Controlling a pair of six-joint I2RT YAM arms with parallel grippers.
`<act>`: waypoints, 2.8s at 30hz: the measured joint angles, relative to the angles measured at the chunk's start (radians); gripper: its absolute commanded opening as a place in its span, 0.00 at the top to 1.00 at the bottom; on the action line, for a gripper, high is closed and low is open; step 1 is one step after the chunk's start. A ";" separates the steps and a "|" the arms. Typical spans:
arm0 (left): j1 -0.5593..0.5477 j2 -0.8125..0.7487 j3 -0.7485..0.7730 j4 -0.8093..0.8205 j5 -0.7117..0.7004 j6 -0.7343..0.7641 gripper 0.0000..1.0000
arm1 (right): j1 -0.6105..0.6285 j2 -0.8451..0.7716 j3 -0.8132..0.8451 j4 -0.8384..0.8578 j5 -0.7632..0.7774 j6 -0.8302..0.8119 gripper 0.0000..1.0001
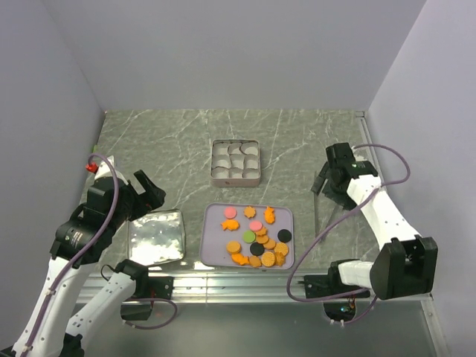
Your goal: Pack the cookies
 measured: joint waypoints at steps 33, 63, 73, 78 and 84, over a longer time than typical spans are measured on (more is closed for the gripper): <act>0.000 0.018 0.025 -0.080 0.048 -0.037 0.15 | -0.150 0.370 -0.144 0.134 -0.321 -0.138 0.09; 0.000 0.000 -0.003 -0.074 0.074 -0.066 0.17 | -0.071 0.278 -0.045 0.225 -0.384 -0.149 0.43; 0.000 0.025 -0.025 -0.016 0.124 -0.058 0.18 | 0.064 0.114 0.053 0.159 -0.385 -0.093 0.50; 0.000 0.042 -0.029 0.008 0.150 -0.046 0.18 | 0.068 0.060 0.005 0.136 -0.397 -0.070 0.51; 0.000 0.043 -0.058 0.034 0.174 -0.038 0.18 | 0.084 -0.019 -0.016 0.085 -0.415 -0.051 0.50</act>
